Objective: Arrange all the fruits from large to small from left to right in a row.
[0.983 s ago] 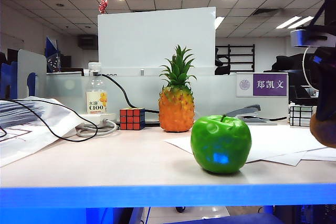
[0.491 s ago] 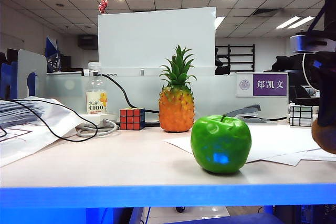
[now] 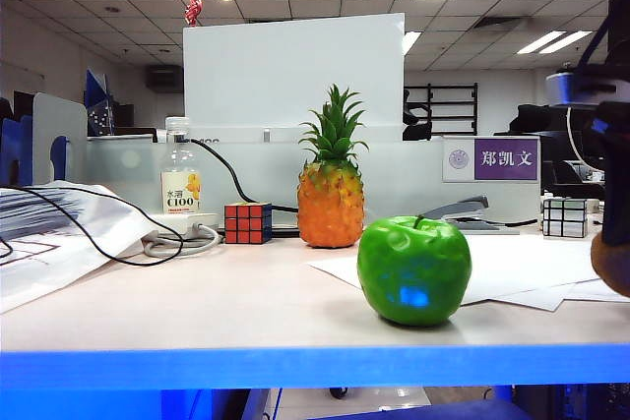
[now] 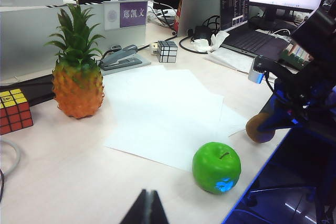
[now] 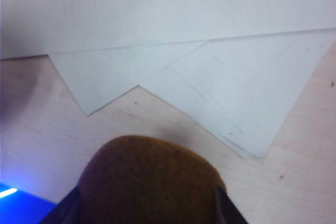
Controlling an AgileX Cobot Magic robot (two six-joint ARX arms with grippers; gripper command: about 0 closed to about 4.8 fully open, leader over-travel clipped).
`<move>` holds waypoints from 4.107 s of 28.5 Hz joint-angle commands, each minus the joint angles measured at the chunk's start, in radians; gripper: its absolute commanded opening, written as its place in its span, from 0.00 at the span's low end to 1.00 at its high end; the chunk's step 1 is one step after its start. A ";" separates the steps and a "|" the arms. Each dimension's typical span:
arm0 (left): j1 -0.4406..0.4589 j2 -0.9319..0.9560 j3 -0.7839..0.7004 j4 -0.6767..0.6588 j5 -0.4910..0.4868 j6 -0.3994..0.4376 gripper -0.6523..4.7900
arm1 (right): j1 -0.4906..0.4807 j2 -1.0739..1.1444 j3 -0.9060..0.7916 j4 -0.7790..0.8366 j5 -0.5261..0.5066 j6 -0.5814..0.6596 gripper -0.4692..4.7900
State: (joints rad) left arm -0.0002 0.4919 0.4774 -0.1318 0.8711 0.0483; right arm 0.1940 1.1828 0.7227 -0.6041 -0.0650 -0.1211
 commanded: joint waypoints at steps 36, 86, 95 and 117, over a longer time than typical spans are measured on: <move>0.000 0.000 0.005 0.014 0.005 -0.003 0.29 | 0.002 0.033 -0.001 0.066 -0.005 0.017 0.83; -0.304 1.656 1.198 0.694 -0.220 -0.108 1.00 | 0.002 -0.050 0.180 0.294 -0.317 0.136 1.00; -0.341 1.797 1.373 0.645 -0.223 -0.109 1.00 | 0.002 -0.050 0.180 0.301 -0.319 0.135 1.00; -0.386 1.865 1.381 0.628 -0.415 0.059 0.46 | 0.002 -0.050 0.181 0.314 -0.319 0.135 1.00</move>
State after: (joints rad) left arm -0.3840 2.3520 1.8549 0.4988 0.4660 0.0864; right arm 0.1940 1.1374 0.8959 -0.3141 -0.3813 0.0113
